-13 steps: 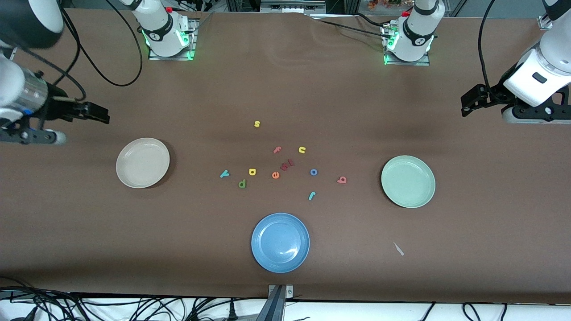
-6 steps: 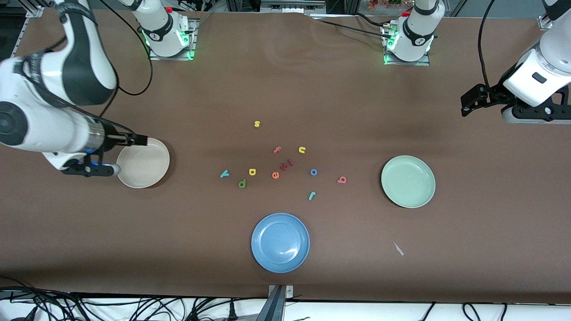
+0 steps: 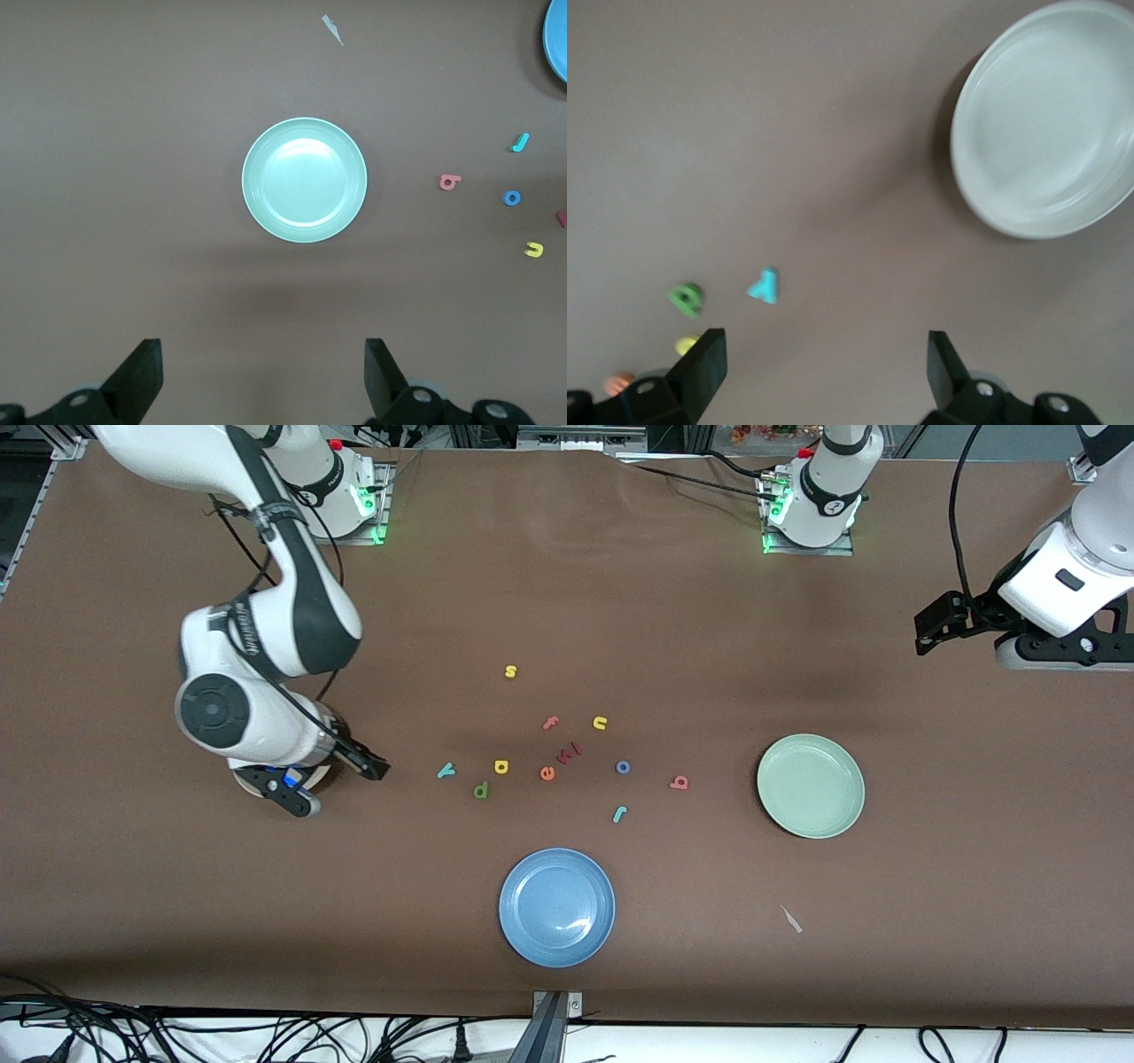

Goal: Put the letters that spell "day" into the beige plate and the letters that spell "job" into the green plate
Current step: 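Reach the right gripper to the cyan letter while the left gripper moves in, then grasp the cyan letter with the right gripper while the left gripper approaches, then drop the cyan letter with the right gripper while the left gripper grasps, then grasp the green p with the right gripper while the left gripper lifts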

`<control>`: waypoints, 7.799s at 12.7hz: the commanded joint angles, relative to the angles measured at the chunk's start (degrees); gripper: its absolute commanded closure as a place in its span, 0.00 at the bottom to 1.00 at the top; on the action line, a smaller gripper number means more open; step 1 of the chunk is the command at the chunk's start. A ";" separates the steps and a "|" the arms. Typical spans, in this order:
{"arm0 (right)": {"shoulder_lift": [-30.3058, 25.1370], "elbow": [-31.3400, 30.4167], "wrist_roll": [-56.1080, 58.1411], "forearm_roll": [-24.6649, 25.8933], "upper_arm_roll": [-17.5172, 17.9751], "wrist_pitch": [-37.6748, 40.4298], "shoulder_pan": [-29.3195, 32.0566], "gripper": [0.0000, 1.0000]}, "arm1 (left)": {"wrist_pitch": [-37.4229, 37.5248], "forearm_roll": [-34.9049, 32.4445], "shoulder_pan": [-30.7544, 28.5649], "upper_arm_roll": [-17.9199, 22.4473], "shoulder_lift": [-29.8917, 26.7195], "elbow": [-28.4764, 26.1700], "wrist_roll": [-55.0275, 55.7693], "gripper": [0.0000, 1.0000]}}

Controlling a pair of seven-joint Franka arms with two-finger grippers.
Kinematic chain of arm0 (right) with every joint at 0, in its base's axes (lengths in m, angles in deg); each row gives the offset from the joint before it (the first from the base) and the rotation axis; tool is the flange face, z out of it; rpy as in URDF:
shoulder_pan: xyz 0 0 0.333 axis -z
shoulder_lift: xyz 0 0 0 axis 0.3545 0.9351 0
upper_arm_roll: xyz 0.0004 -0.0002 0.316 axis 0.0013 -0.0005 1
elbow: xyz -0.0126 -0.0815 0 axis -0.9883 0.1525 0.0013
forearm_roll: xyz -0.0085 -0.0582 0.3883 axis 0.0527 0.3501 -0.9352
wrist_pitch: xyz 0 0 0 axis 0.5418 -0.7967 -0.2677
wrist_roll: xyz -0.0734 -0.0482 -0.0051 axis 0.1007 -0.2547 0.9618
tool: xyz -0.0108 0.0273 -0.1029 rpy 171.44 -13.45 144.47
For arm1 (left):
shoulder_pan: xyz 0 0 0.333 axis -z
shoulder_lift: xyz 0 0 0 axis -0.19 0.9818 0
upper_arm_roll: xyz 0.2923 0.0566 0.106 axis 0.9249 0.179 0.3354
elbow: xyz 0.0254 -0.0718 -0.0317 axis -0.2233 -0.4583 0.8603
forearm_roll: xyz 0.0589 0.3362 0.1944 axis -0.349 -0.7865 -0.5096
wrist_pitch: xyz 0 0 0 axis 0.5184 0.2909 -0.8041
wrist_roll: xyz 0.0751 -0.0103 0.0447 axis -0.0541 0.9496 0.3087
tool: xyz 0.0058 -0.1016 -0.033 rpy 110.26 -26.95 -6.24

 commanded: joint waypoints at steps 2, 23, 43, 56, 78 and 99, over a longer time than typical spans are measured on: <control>2.08 -0.12 -15.97 -2.82 -0.21 -6.50 -1.99 0.00 | 1.42 0.94 1.38 -0.42 1.02 0.12 -0.64 0.00; 9.11 -15.41 -21.19 -0.47 0.84 -32.71 -4.89 0.01 | -16.14 0.95 12.19 -9.47 28.69 8.29 21.39 0.00; 10.97 -6.55 -9.43 -0.46 0.84 -22.45 -1.21 1.00 | -37.43 -11.10 23.53 -9.12 47.61 10.23 46.12 0.24; 1.30 -14.36 46.36 -0.20 -15.84 -5.11 -0.23 1.00 | -39.54 -14.08 23.53 -9.03 49.81 9.96 46.12 0.54; 10.51 -2.59 27.93 -2.13 -5.31 -17.86 -8.93 0.00 | -18.71 -14.17 7.72 -9.30 38.82 7.86 5.27 1.00; 20.37 5.33 30.49 -2.39 -2.41 -22.43 -12.19 0.60 | -28.64 -16.46 -0.20 -9.74 39.88 -1.91 -2.31 0.00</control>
